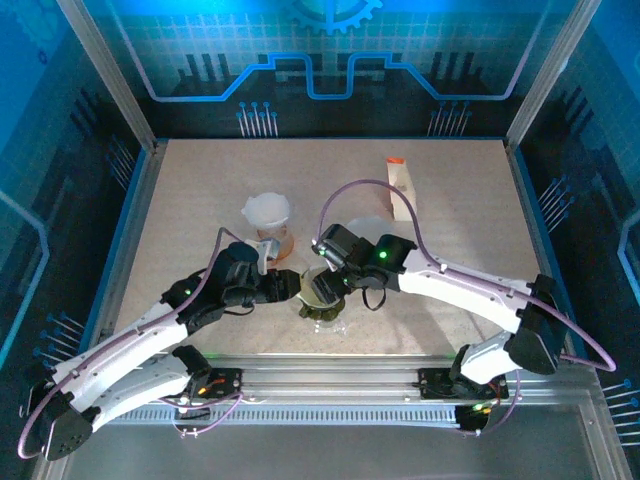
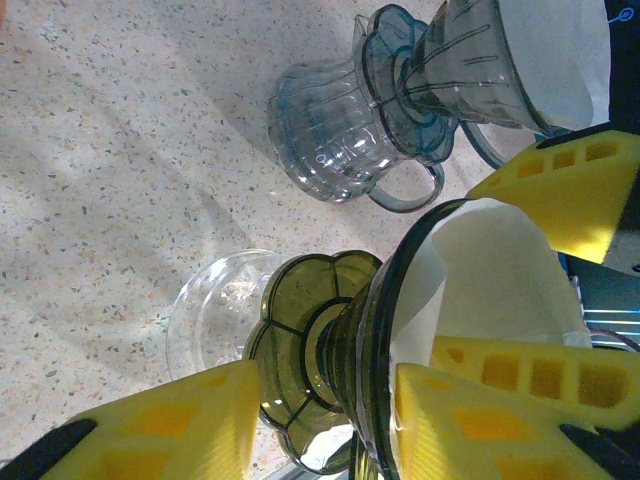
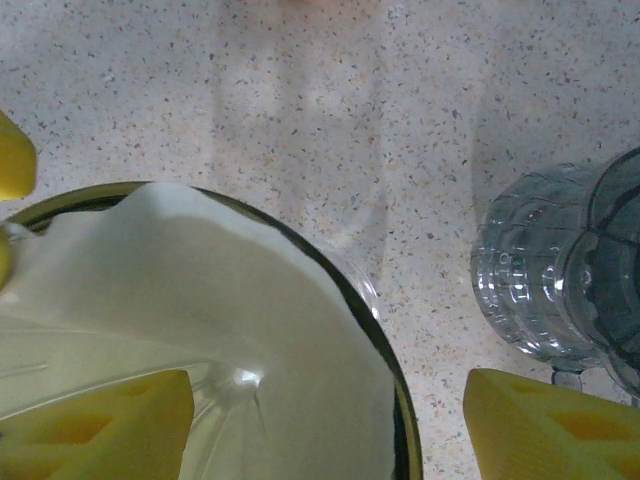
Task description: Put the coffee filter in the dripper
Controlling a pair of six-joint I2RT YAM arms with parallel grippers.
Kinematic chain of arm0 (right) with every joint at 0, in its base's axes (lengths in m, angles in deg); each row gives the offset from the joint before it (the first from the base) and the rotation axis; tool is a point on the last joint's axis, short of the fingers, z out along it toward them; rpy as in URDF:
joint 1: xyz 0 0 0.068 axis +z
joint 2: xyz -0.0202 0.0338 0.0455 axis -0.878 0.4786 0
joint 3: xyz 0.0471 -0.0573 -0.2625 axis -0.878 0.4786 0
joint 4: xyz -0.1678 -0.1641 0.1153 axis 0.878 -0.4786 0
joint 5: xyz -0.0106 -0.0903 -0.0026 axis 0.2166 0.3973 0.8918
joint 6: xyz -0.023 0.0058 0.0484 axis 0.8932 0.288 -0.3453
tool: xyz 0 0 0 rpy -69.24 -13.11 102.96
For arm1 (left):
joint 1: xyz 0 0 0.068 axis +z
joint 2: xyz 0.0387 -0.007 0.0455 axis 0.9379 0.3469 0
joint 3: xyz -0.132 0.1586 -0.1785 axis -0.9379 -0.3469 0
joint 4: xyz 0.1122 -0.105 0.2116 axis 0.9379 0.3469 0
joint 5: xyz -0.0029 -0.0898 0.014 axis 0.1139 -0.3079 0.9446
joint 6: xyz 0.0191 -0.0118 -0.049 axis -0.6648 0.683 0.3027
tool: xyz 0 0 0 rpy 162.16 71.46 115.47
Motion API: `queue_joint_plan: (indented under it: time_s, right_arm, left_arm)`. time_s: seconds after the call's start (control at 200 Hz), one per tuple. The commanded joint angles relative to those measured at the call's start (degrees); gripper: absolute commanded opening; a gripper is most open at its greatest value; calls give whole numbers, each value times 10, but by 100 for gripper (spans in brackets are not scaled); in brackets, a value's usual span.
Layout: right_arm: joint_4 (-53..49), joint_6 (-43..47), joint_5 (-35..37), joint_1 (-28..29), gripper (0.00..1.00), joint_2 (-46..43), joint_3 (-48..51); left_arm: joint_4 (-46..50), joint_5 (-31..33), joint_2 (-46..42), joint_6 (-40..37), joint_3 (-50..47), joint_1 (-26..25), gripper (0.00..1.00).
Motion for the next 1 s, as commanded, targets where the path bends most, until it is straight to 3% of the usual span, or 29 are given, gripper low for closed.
queue_joint_plan:
  time_s: [0.0,0.715,0.996]
  right_arm:
    - [-9,12,-13,-9,73,16,-19]
    - [-11,17,-17,-14,72,67,-18]
    - [-3,11,2,-14,73,8,-20]
  left_arm:
    - [-4,-13,-5,2,-7,5,41]
    - [-8,-18,-1,6,-10,5,40]
    - [-7,-17,-3,7,-12,5,40]
